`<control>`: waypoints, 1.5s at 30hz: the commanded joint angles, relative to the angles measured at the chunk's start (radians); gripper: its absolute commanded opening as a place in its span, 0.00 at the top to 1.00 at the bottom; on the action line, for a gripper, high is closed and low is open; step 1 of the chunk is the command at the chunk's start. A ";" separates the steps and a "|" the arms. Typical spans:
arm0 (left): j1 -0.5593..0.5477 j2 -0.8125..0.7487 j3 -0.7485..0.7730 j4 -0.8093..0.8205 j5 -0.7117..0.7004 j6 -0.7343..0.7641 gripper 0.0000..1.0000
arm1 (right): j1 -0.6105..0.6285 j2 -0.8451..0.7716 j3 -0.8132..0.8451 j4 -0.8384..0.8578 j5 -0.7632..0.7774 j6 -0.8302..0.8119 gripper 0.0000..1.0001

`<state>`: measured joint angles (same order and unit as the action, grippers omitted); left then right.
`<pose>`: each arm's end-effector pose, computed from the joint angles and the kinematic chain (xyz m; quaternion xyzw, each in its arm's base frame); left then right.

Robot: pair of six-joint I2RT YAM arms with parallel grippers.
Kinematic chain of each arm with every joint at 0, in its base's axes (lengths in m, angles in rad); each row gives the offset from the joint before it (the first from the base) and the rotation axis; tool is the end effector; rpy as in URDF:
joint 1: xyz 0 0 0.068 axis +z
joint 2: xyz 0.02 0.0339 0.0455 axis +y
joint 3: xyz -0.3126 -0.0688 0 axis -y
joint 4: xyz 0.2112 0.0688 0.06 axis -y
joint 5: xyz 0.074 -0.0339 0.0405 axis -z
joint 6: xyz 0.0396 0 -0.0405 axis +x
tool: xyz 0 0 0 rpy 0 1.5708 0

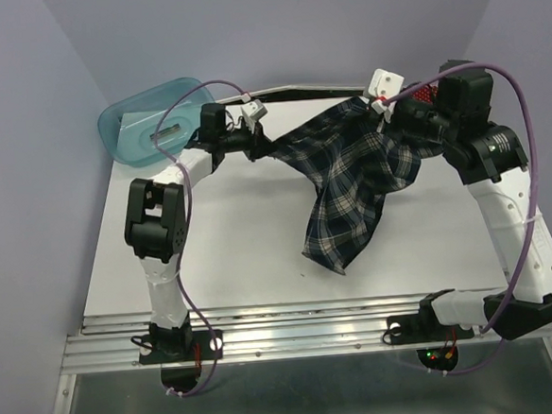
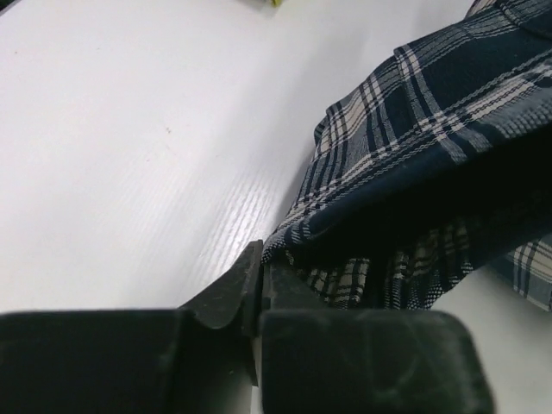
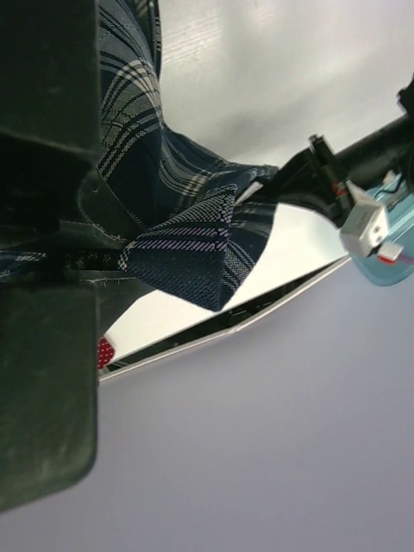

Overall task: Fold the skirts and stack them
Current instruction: Flatten the skirt out

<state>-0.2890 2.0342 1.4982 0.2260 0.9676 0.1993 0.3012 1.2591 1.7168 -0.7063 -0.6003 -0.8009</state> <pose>0.4353 -0.1634 0.3074 0.4389 0.6276 -0.3988 0.5044 0.1753 0.0779 0.5319 -0.5495 0.5474 0.0811 0.6260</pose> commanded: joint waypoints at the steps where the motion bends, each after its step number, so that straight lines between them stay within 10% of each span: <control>1: 0.109 -0.052 0.039 -0.219 -0.141 0.218 1.00 | 0.003 -0.004 0.024 0.217 0.157 0.058 0.99; 9: 0.197 -0.359 -0.014 -0.319 -0.427 0.376 1.00 | 0.003 0.037 0.001 0.323 0.312 0.095 0.99; 20: 0.221 -0.352 0.233 -0.562 -0.716 0.439 1.00 | -0.117 0.097 -0.121 0.505 0.350 0.158 0.99; 31: 0.226 0.135 1.068 -0.654 -0.737 0.267 1.00 | -0.254 0.465 0.119 0.695 0.234 0.290 0.99; 40: 0.209 -0.049 0.869 -0.320 -0.807 0.203 1.00 | -0.284 0.651 0.500 0.755 0.269 0.393 0.99; 45: 0.218 -0.268 0.586 -0.320 -0.647 0.253 1.00 | -0.294 0.391 0.090 0.824 0.067 0.306 0.99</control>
<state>-0.1383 2.0354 2.2452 -0.2043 0.3416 0.4065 0.0940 1.8961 2.0243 -0.0387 -0.4980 -0.4164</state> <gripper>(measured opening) 0.036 0.104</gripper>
